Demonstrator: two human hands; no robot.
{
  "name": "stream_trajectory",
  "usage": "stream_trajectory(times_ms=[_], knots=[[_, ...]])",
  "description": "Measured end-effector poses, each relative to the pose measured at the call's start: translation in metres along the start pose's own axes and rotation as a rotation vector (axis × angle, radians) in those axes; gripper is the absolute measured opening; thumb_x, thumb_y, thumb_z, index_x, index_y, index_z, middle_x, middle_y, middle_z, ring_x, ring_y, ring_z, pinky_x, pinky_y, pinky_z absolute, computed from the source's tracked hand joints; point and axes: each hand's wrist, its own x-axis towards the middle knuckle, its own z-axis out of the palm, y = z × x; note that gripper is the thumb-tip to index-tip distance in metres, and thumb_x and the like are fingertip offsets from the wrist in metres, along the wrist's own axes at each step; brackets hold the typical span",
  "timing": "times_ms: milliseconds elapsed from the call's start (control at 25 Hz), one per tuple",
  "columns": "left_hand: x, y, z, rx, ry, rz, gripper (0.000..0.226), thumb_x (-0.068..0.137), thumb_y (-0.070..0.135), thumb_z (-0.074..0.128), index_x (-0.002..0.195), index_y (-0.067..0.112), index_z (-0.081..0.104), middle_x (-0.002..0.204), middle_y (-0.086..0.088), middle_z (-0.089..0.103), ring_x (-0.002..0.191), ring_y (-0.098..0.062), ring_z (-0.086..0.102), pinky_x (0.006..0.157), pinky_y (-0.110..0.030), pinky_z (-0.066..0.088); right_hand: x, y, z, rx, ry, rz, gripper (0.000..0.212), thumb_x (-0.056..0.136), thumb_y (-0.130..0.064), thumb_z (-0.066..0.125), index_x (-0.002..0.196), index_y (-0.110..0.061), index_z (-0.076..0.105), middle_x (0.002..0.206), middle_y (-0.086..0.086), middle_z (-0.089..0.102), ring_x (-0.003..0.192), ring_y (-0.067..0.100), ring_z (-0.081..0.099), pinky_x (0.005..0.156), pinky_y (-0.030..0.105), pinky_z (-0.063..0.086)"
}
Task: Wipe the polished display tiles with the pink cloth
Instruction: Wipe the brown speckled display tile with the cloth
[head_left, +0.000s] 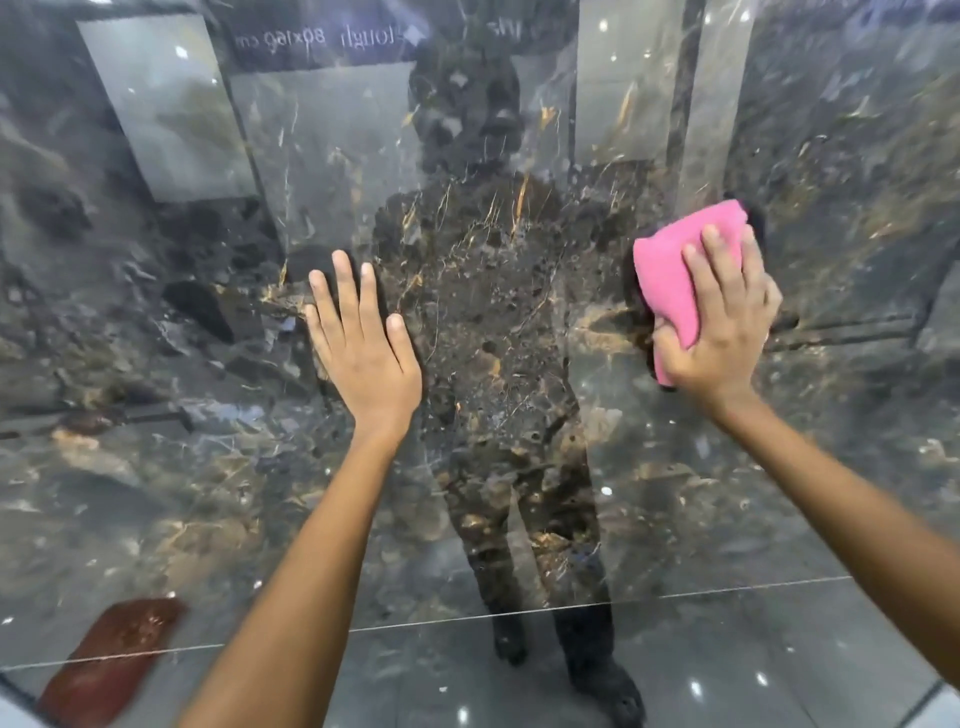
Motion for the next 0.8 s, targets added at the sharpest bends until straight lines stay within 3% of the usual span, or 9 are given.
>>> stream_trajectory(times_ms=[80,120,200,280,360,440,600,680,800], knots=[[-0.001,0.000,0.000,-0.002,0.001,-0.012,0.047,0.103,0.020,0.034,0.147,0.004,0.037,0.155,-0.019,0.032,0.145,-0.037,0.018,0.121,-0.045,0.008,-0.074,-0.024,0.012,-0.008,-0.089,0.054,0.075,0.077,-0.034,0.050,0.145,-0.011,0.029,0.154,0.003,0.027,0.141,0.030,0.025,0.107,0.032,0.020],[0.002,0.001,-0.001,-0.009,-0.003,-0.007,0.047,0.102,0.019,0.035,0.147,0.004,0.037,0.154,-0.019,0.032,0.145,-0.038,0.018,0.121,-0.045,0.008,-0.116,-0.040,0.014,-0.025,-0.238,-0.110,0.078,0.078,-0.037,0.046,0.148,-0.014,0.021,0.154,0.001,0.025,0.137,0.030,0.028,0.106,0.034,0.024],[0.004,0.000,-0.004,-0.020,-0.020,0.019,0.047,0.102,0.019,0.036,0.147,0.005,0.038,0.155,-0.018,0.031,0.145,-0.037,0.018,0.121,-0.045,0.007,-0.190,-0.059,0.010,-0.075,-0.560,-0.660,0.092,0.079,-0.040,0.050,0.154,-0.016,0.001,0.149,-0.002,0.031,0.132,0.026,0.032,0.104,0.040,0.034],[-0.011,-0.004,-0.011,-0.024,-0.042,-0.031,0.046,0.102,0.022,0.037,0.146,0.008,0.039,0.157,-0.014,0.028,0.146,-0.034,0.016,0.121,-0.043,0.002,-0.214,-0.063,0.003,-0.041,-0.694,-0.920,0.112,0.073,-0.036,0.069,0.154,-0.018,-0.007,0.148,-0.007,0.036,0.136,0.019,0.030,0.111,0.039,0.022],[-0.047,-0.013,-0.018,-0.018,-0.074,-0.194,0.047,0.101,0.025,0.036,0.145,0.011,0.038,0.159,-0.011,0.025,0.148,-0.030,0.012,0.120,-0.045,-0.002,-0.172,-0.058,0.004,0.064,-0.583,-0.757,0.112,0.072,-0.025,0.075,0.154,-0.024,0.000,0.151,-0.008,0.032,0.141,0.018,0.025,0.117,0.036,0.007],[-0.094,-0.029,-0.022,0.012,-0.144,-0.270,0.052,0.100,0.026,0.034,0.150,0.013,0.030,0.161,-0.007,0.017,0.150,-0.026,0.005,0.118,-0.051,0.000,-0.084,-0.051,0.006,0.158,-0.347,-0.452,0.096,0.074,-0.019,0.074,0.152,-0.027,0.019,0.155,-0.006,0.025,0.144,0.023,0.022,0.116,0.036,0.010],[-0.140,-0.058,-0.013,0.040,-0.193,-0.138,0.054,0.105,0.035,0.019,0.157,0.027,0.005,0.163,0.009,-0.007,0.150,-0.016,-0.008,0.120,-0.044,-0.003,0.009,-0.079,0.025,0.149,0.081,0.045,0.065,0.077,-0.017,0.063,0.138,-0.013,0.041,0.148,0.003,0.037,0.143,0.028,0.024,0.114,0.037,0.017],[-0.140,-0.061,-0.006,0.039,-0.143,-0.133,0.053,0.105,0.037,0.017,0.156,0.028,0.007,0.163,0.011,-0.005,0.151,-0.016,-0.006,0.121,-0.041,-0.003,-0.041,-0.113,0.043,0.146,0.018,-0.201,0.059,0.080,-0.015,0.055,0.138,-0.012,0.042,0.146,0.005,0.043,0.144,0.023,0.023,0.117,0.040,0.018],[-0.140,-0.064,-0.005,0.018,-0.130,-0.107,0.053,0.105,0.039,0.016,0.156,0.028,0.008,0.163,0.011,-0.004,0.151,-0.016,-0.004,0.121,-0.041,-0.002,-0.170,-0.119,0.044,0.018,-0.414,-0.889,0.065,0.084,-0.023,0.061,0.143,-0.015,0.035,0.148,0.001,0.042,0.144,0.024,0.022,0.120,0.042,0.003]])
